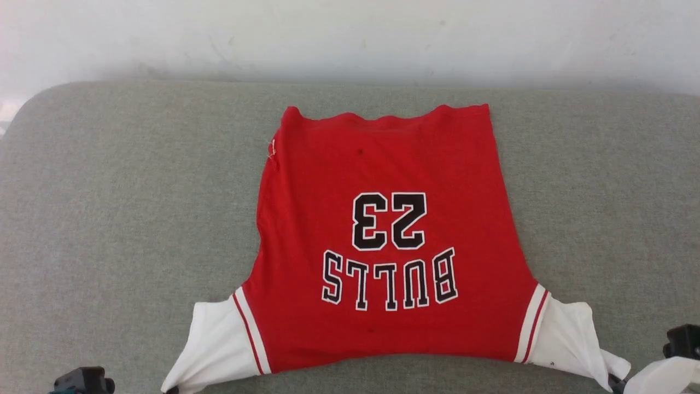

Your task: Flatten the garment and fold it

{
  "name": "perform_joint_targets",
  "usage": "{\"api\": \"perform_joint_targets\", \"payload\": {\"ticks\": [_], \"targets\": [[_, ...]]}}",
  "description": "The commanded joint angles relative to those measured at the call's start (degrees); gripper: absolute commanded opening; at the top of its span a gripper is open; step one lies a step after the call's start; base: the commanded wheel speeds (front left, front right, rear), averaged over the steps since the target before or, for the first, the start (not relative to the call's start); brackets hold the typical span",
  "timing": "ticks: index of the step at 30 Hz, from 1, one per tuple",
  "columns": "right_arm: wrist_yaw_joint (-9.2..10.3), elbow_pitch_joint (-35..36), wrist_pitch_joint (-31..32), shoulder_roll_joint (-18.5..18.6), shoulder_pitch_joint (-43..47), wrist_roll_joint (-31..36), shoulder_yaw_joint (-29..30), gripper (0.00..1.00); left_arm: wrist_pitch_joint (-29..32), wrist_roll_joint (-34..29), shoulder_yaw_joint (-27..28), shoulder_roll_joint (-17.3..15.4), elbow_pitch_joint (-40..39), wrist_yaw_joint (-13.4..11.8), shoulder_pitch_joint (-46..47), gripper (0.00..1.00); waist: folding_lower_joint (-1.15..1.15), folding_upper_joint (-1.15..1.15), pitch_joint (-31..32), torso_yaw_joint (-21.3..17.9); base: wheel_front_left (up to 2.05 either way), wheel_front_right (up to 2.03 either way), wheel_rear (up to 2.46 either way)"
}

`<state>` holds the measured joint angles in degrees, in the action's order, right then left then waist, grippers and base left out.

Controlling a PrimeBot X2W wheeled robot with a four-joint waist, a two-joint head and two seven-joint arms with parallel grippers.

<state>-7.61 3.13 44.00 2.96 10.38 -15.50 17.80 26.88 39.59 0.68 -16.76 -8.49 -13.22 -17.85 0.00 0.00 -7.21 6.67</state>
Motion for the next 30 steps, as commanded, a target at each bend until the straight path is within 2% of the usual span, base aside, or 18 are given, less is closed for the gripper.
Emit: {"api": "perform_joint_targets", "payload": {"ticks": [1,2,3,4,5,9,16,23,30], "targets": [[0.12,-1.8,-2.7,-0.1,0.4,-0.6,-0.1,0.0,-1.1,-0.4,0.0,0.5,0.4,-0.2,-0.7,0.0,0.0,0.0,0.1,-0.1,0.0,0.0,0.0],[0.12,-2.9,-4.1,-0.1,0.4,-1.0,-0.4,0.06,-1.7,-0.3,0.0,0.8,0.4,-0.1,-0.6,0.0,0.0,0.0,0.1,-0.1,0.0,0.0,0.0],[0.12,-3.7,-5.7,-0.1,0.3,-1.4,-0.8,0.29,-2.1,-0.3,0.0,1.0,0.5,0.1,-0.5,0.0,0.0,0.0,0.2,-0.1,0.0,0.0,0.0],[0.12,-4.2,-7.5,-0.1,0.2,-1.6,-1.0,0.95,-2.7,-0.3,0.0,1.2,0.4,0.2,-0.3,0.0,0.0,0.0,0.3,-0.1,0.0,0.0,0.0],[0.12,-4.8,-9.2,-0.1,0.0,-1.9,-1.0,1.0,-3.2,-0.3,0.0,1.4,0.3,0.3,-0.2,0.0,0.0,0.0,0.3,0.0,0.0,0.0,0.0],[0.12,-5.1,-15.7,-0.1,-0.8,-1.1,-1.0,1.0,-5.0,-0.9,-0.1,1.6,0.0,0.7,0.2,0.0,0.0,0.0,0.8,0.2,0.0,0.0,0.0],[0.12,-1.1,-28.8,-0.1,-4.6,1.9,-1.0,1.0,-7.4,-1.2,-0.6,2.7,-1.8,1.0,0.3,0.0,0.0,0.0,1.1,1.7,0.0,0.0,0.0],[0.12,-0.7,-35.2,0.1,-13.5,6.7,-4.0,1.0,-7.9,-1.2,-1.7,3.2,-3.6,1.7,2.0,0.0,0.0,0.0,-0.4,4.0,0.0,0.0,0.0],[0.12,-10.8,-36.1,4.8,-28.3,7.4,-7.3,1.0,-7.9,-2.0,-3.1,2.6,-4.3,2.5,4.4,0.0,0.0,0.0,-4.1,7.7,0.0,0.0,0.0]]}}
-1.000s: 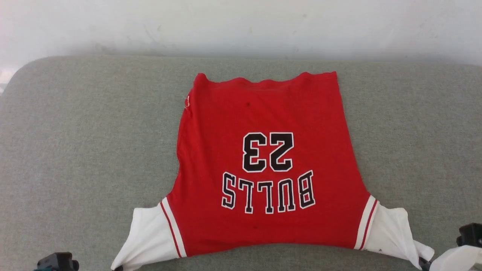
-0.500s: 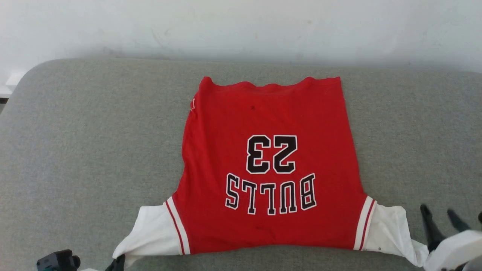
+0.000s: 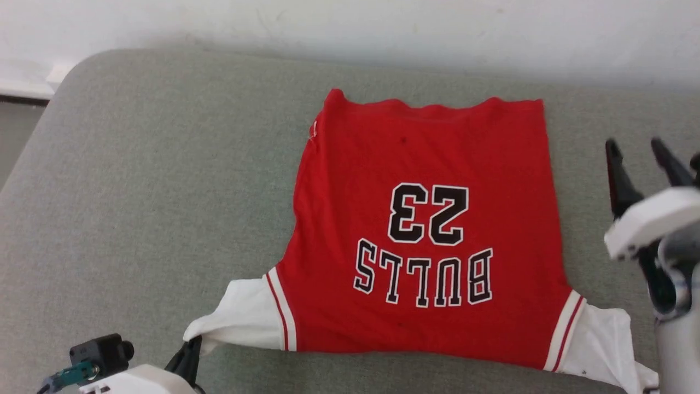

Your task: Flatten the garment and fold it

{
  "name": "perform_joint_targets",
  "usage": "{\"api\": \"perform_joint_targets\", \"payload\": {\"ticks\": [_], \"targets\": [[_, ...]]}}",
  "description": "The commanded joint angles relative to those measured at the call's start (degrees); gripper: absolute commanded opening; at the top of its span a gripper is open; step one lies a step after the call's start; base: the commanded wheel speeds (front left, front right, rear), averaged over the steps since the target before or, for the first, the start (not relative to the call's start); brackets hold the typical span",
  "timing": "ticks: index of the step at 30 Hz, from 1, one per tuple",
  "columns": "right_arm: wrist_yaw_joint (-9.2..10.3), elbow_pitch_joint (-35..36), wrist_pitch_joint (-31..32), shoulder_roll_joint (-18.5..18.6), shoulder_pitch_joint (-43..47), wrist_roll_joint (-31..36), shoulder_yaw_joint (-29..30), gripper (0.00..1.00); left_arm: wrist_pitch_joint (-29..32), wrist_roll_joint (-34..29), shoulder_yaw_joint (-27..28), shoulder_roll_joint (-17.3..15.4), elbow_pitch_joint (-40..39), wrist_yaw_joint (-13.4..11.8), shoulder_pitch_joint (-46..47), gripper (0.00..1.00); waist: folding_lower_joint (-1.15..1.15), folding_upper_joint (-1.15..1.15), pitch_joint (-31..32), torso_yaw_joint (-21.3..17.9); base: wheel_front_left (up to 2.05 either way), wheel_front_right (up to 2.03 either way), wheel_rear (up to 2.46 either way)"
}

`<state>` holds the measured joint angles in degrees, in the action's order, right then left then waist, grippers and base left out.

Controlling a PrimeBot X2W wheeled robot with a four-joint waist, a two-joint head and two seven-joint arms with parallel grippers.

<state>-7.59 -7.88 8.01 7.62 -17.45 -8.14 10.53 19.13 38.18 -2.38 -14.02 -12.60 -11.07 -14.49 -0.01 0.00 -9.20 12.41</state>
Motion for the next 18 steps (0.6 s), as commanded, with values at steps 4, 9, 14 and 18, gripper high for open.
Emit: {"api": "perform_joint_targets", "payload": {"ticks": [4,9,14,18], "targets": [[0.1,-7.8,1.1,2.9,-10.2,-0.3,-0.8,1.0,-0.9,-0.3,-1.3,1.0,0.0,1.2,3.2,0.0,0.01,0.0,-5.8,4.3,0.0,0.0,0.0],[0.1,-17.6,6.0,5.0,-21.9,0.3,0.4,1.0,-2.2,0.1,-2.5,2.1,1.0,2.5,5.9,0.0,0.01,0.0,-10.8,6.8,0.0,0.0,0.0],[0.1,-24.5,13.4,6.9,-30.8,2.9,0.5,1.0,-3.8,0.3,-3.5,3.2,2.3,3.6,8.1,0.0,0.01,0.0,-15.1,8.7,0.0,0.0,0.0],[0.1,-28.0,20.6,7.8,-35.5,5.1,0.8,1.0,-4.8,0.3,-4.4,4.1,3.6,4.3,9.4,0.0,0.01,0.0,-17.5,9.7,0.0,0.0,0.0]]}}
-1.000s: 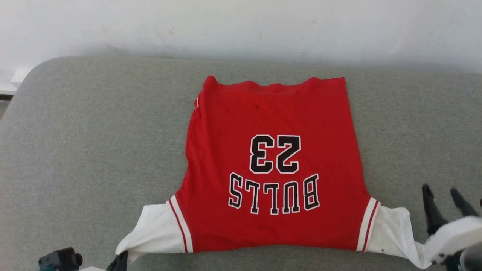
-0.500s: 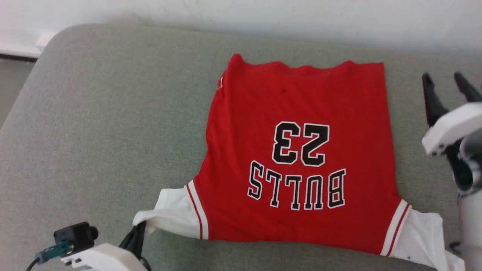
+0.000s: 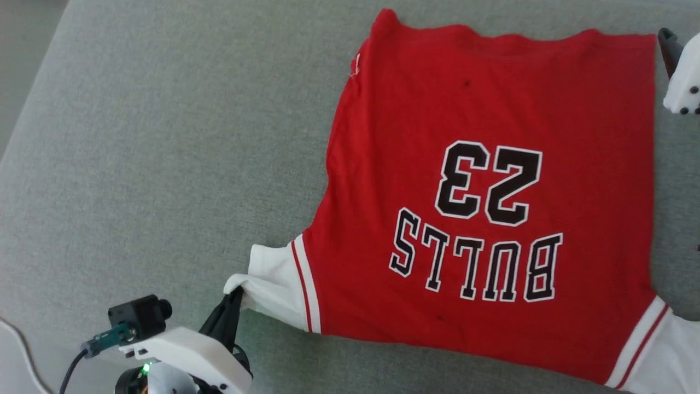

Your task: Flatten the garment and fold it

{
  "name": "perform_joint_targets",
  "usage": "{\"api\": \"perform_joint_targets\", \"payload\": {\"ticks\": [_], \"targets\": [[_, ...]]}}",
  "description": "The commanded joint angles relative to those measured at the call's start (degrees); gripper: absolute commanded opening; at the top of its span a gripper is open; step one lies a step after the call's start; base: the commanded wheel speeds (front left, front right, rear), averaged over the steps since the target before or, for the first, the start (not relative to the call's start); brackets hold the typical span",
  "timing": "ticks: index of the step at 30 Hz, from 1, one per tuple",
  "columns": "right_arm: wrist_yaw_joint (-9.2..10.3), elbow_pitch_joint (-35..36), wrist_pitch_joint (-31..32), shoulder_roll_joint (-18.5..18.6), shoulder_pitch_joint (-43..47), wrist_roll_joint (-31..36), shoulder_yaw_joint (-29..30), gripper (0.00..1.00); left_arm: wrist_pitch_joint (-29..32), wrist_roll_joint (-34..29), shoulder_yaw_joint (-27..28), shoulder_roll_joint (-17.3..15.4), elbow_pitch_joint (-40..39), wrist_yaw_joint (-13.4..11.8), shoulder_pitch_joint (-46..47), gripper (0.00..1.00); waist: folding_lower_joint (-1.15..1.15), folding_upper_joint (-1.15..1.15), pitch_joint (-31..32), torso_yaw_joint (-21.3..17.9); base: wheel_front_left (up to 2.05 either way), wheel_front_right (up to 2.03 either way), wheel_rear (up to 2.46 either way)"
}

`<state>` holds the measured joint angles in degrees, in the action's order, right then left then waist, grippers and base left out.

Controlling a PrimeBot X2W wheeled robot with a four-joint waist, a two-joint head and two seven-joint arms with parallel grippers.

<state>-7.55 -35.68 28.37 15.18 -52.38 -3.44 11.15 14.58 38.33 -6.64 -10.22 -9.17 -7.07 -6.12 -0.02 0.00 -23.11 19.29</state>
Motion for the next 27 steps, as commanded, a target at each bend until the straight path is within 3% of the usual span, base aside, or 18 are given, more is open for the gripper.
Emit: {"api": "perform_joint_targets", "payload": {"ticks": [1,11,12,13,16,17,20,27], "targets": [[0.06,-0.9,2.3,0.3,-1.6,0.9,0.9,1.0,-0.5,0.2,-0.4,0.5,0.5,0.5,1.4,0.0,0.02,0.0,-4.1,3.0,0.0,0.0,0.0],[0.06,-0.5,20.8,-0.1,-6.8,8.1,4.2,1.0,-2.0,0.6,-1.7,1.6,3.3,1.9,3.2,0.0,0.02,0.0,-6.8,4.0,0.0,0.0,0.0],[0.06,-0.1,22.1,-0.2,-6.7,8.5,4.6,0.85,-2.1,0.6,-1.8,1.7,3.4,1.9,3.3,0.0,0.02,0.0,-6.9,4.0,0.0,0.0,0.0],[0.06,0.4,23.5,-0.3,-6.6,8.9,4.9,0.42,-2.2,0.6,-1.8,1.7,3.6,2.0,3.4,0.0,0.02,0.0,-6.9,3.9,0.0,0.0,0.0],[0.06,2.6,24.9,-0.8,-5.3,9.3,5.5,0.09,-2.3,0.6,-1.8,1.7,4.1,1.9,3.5,0.0,0.02,0.0,-6.5,3.7,0.0,0.0,0.0],[0.06,3.6,24.2,-0.9,-4.6,9.2,5.7,0.0,-2.4,0.5,-1.8,1.6,4.2,1.8,3.5,0.0,0.02,0.0,-6.2,3.5,0.0,0.0,0.0],[0.06,6.5,18.4,-1.7,-1.4,8.2,6.5,0.0,-2.4,0.8,-1.7,1.5,4.4,1.8,3.0,0.0,0.02,0.0,-4.8,2.6,0.0,0.0,0.0],[0.06,12.8,-7.0,-4.6,10.4,4.0,5.4,0.0,-1.9,1.1,-0.5,0.1,3.8,1.1,1.2,0.0,0.02,0.0,0.6,-0.6,0.0,0.0,0.0]]}}
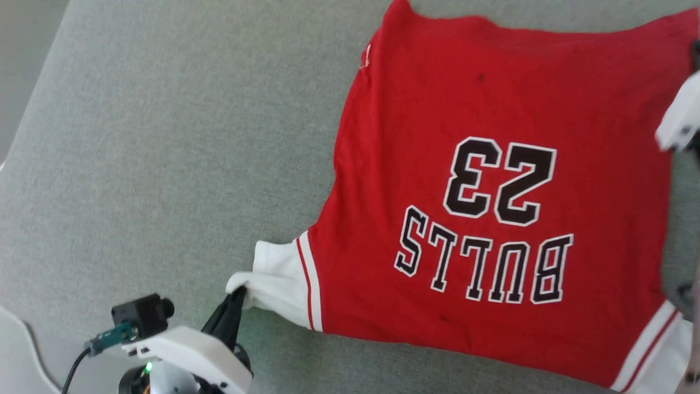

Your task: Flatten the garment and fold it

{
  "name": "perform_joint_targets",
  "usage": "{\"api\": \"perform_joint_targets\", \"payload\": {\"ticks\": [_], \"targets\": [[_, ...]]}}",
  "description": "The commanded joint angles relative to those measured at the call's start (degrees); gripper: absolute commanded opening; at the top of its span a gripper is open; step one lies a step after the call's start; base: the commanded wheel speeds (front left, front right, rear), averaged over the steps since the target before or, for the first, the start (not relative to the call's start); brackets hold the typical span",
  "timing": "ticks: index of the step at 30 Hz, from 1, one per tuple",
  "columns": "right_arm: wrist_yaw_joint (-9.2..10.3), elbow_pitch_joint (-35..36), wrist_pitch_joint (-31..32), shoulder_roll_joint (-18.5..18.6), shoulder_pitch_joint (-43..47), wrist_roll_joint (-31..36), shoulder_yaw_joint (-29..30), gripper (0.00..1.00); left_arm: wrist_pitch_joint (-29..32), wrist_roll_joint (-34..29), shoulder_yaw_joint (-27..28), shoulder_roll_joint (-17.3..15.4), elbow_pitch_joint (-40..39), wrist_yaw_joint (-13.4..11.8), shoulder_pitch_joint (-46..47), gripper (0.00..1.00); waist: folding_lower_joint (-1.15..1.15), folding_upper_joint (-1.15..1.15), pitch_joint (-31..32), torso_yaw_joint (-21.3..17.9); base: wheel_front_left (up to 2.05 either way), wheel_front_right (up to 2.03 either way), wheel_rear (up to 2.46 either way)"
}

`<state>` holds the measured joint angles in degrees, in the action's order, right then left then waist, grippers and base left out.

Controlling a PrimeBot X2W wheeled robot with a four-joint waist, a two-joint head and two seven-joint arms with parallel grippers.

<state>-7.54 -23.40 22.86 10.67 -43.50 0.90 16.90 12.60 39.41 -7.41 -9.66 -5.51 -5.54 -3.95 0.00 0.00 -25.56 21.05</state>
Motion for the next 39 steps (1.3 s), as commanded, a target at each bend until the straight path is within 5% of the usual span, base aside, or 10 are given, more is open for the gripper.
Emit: {"api": "perform_joint_targets", "payload": {"ticks": [1,7,12,23,33,34,35,36,39], "targets": [[0.05,1.1,-4.8,-0.5,3.6,-0.9,-0.6,0.0,0.3,0.0,0.5,-0.8,-0.1,-0.7,-1.5,0.0,0.0,0.0,4.0,-3.0,0.0,0.0,0.0],[0.05,5.7,-18.0,-3.2,14.9,-1.2,1.5,0.0,2.0,-0.1,1.4,-2.5,-1.8,-1.9,-4.4,0.0,0.0,0.0,9.6,-6.6,0.0,0.0,0.0],[0.05,10.5,-19.3,-6.0,24.7,-1.0,6.3,0.0,3.3,-0.1,1.5,-3.4,-3.1,-2.8,-6.4,0.0,0.0,0.0,13.4,-8.7,0.0,0.0,0.0],[0.05,18.2,-1.1,-7.8,40.2,-6.1,11.6,0.0,5.0,0.0,2.1,-4.8,-5.4,-4.0,-9.6,0.0,0.0,0.0,16.6,-12.0,0.0,0.0,0.0],[0.05,16.9,15.7,-7.8,47.5,-10.2,11.6,0.0,5.7,0.1,1.8,-5.3,-6.1,-4.2,-10.1,0.0,0.0,0.0,17.1,-13.2,0.0,0.0,0.0],[0.05,17.1,15.6,-7.8,47.7,-10.3,11.6,0.33,5.7,0.1,1.8,-5.4,-6.2,-4.2,-10.2,0.0,0.0,0.0,17.1,-13.2,0.0,0.0,0.0],[0.05,17.2,15.3,-7.8,47.7,-10.5,11.6,0.49,5.7,0.2,1.8,-5.4,-6.2,-4.2,-10.2,0.0,0.0,0.0,17.1,-13.3,0.0,0.0,0.0],[0.05,17.6,14.7,-7.8,47.7,-10.6,11.6,1.0,5.7,0.2,1.8,-5.5,-6.2,-4.2,-10.2,0.0,0.0,0.0,17.1,-13.3,0.0,0.0,0.0],[0.05,19.4,10.5,-7.8,46.6,-10.4,11.9,1.0,5.8,0.2,1.7,-5.5,-6.2,-4.3,-10.2,0.0,0.0,0.0,17.1,-13.1,0.0,0.0,0.0]]}}
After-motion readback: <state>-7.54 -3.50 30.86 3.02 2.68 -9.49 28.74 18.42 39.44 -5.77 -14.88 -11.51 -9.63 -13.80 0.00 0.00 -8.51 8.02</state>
